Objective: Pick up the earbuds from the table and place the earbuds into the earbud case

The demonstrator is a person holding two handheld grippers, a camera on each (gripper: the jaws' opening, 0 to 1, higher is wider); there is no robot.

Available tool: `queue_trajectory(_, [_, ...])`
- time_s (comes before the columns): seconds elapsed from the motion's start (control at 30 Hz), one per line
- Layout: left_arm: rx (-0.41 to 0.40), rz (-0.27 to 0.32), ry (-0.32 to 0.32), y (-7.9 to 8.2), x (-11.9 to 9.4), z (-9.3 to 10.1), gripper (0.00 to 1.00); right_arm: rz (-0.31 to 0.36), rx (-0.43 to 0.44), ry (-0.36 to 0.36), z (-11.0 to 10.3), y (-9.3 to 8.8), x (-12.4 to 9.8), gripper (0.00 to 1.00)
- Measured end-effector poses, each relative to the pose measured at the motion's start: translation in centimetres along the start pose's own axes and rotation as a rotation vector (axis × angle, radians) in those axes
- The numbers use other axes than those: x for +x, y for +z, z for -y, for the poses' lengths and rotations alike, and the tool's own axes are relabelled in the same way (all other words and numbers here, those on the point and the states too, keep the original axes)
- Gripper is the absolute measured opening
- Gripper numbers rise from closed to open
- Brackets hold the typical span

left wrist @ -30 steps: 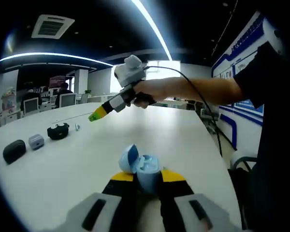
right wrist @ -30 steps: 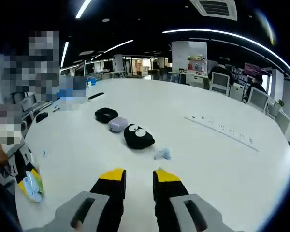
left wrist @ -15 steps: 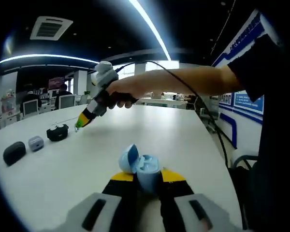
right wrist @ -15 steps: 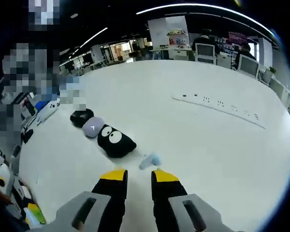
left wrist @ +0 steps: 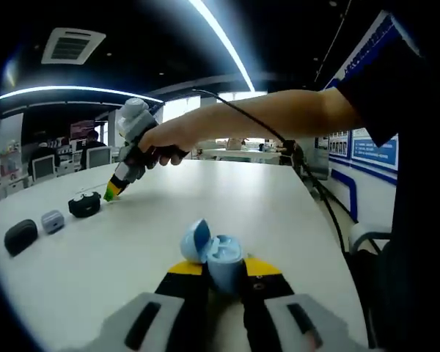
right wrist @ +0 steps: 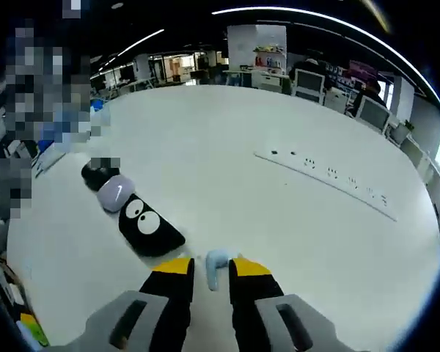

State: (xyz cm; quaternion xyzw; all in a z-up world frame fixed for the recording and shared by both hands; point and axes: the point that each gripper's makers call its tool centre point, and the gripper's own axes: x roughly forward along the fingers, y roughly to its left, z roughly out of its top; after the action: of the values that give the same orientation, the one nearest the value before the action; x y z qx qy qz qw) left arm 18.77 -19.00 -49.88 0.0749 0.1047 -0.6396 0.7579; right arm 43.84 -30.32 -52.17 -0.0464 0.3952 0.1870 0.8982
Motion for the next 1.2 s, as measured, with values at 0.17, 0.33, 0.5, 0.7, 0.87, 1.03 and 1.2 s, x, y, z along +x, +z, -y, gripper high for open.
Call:
queue_trajectory(0.17, [-0.002,0.001,0.001,0.0,0.0,0.0,0.19,-0.037,-0.032,-0.016,0.5,0.5,0.5,0.12])
queue_trajectory(0.33, [-0.012,0.001,-0.001,0.0,0.0,-0.1,0.19,-0.029,-0.044,0.005,0.3,0.9,0.3,0.12])
queue_trajectory(0.5, [-0.022,0.004,0.000,0.0,0.1,-0.2,0.19,0.024,-0.017,0.040,-0.2,1.3,-0.9,0.12])
queue_trajectory(0.7, [-0.049,0.023,-0.007,0.4,0.0,-0.3,0.19,0.111,0.010,0.091,-0.9,1.0,-3.6,0.12])
queue_trajectory(0.87, [-0.060,0.033,0.000,0.6,-0.1,-0.4,0.19,0.235,-0.035,0.191,-3.7,0.3,-7.0,0.11])
queue_trajectory(1.03, [-0.084,0.040,0.005,0.7,-0.1,-0.7,0.19,0.328,-0.061,0.250,-6.2,-1.0,-10.1,0.11])
queue_trajectory(1.2, [-0.085,0.024,0.008,0.6,0.1,-0.9,0.19,0.444,-0.087,0.344,-10.0,-2.0,-13.7,0.11])
